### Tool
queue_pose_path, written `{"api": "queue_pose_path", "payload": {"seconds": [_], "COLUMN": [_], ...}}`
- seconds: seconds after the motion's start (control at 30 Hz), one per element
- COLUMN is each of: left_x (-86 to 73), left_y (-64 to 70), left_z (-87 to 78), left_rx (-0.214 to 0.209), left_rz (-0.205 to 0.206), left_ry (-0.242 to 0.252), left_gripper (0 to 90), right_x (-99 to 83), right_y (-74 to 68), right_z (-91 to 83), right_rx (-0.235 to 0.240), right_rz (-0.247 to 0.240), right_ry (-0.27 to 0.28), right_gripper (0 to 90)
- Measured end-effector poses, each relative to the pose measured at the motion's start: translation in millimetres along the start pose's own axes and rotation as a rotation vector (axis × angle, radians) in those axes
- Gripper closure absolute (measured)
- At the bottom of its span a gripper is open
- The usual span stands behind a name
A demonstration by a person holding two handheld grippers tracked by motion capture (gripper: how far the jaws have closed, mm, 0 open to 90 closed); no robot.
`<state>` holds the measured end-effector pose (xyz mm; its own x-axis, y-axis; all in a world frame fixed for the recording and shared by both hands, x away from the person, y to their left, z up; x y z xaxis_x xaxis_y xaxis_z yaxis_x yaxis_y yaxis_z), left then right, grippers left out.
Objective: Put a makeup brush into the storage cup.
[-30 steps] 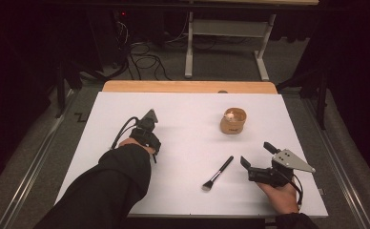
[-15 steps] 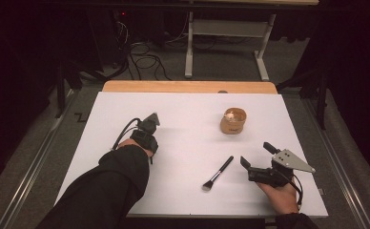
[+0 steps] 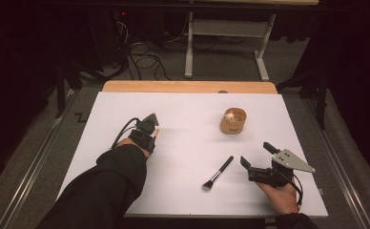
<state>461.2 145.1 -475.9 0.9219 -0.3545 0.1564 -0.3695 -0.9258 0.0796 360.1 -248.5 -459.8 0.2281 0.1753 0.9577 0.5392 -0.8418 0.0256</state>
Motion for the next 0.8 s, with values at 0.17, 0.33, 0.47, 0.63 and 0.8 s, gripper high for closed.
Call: {"api": "queue_pose_path", "payload": {"seconds": [0.17,0.33,0.47,0.63,0.8], "left_x": [-0.7,-1.0,-1.4,-1.1,-2.2], "left_y": [-1.0,-2.2,-3.1,-4.2,-3.7], "left_z": [0.2,0.1,0.3,0.3,0.4], "left_rx": [-0.003,-0.009,-0.020,-0.029,-0.024], "left_rz": [0.028,0.066,0.078,0.081,0.106], "left_ry": [0.006,0.007,0.011,0.008,0.017], "left_gripper": [83.7,83.8,83.8,83.7,83.8], "right_x": [-0.1,-0.2,-0.4,-0.6,-0.7], "right_y": [0.0,-0.1,0.0,-0.3,-0.4], "right_z": [0.1,0.2,0.3,0.6,0.8], "right_rx": [-0.001,-0.001,-0.001,-0.001,-0.002], "right_rz": [0.000,0.000,0.001,0.002,0.002], "right_ry": [-0.001,-0.002,-0.003,-0.003,-0.005], "right_gripper": [3.1,3.2,3.3,3.4,3.5]}}
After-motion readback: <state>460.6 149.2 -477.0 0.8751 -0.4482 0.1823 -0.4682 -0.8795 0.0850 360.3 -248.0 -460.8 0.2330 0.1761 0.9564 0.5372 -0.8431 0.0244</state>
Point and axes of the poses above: each handheld gripper's, and its own axes: z roughly forward along the jaws, x roughly out of its top, y roughly to its right, the point moved 2 cm from there along z, roughly forward along the jaws, and after that the axes turned 1 degree about -x, right-handed, at the moved point
